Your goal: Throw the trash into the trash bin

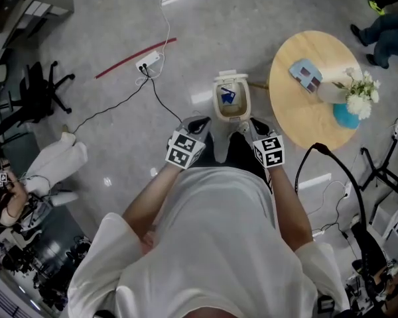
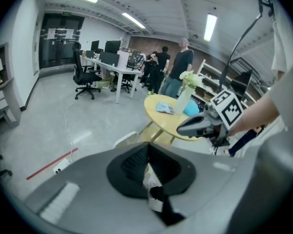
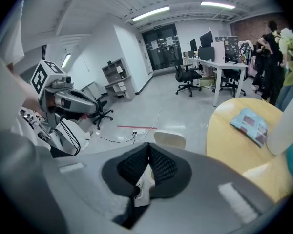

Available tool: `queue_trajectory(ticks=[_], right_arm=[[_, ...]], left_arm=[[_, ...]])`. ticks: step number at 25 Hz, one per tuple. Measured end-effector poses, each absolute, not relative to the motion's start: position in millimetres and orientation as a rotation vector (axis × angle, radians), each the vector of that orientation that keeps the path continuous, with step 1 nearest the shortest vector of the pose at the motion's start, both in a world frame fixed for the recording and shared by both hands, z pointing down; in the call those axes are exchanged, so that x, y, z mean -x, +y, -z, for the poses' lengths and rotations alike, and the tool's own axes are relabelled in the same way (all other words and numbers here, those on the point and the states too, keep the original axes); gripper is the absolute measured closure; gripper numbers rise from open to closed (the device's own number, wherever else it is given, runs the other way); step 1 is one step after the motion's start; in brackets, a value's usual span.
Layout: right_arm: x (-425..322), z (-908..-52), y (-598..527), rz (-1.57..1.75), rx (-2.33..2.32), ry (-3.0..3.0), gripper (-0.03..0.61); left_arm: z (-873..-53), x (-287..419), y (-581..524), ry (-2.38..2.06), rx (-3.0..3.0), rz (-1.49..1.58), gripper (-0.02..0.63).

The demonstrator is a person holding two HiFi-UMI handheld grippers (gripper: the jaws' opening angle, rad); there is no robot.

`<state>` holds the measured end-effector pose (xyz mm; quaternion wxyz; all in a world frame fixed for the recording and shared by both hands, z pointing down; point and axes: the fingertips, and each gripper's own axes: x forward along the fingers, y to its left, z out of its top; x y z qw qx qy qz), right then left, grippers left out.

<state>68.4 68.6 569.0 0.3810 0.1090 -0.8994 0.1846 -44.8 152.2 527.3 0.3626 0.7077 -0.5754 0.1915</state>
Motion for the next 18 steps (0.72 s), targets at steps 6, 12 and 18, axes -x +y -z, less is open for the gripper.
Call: queue_trajectory(ticks=[6,12,18], right_arm=[[-72,-552,72,-0.447,-0.273,-2.308,0.577],[-72,-539,77,-0.431,-0.268,-2.323,0.577],[-71,-529,78,-0.437,-0.286,-2.335,0.577]], left_arm=[[-508,43,158,-1.458,-1.864,-0.532,0.609],[-498,42,159,-1.458,-1.867,-0.491,0.609],[-489,39,157,-1.447,-1.909,-0.501,0.609]])
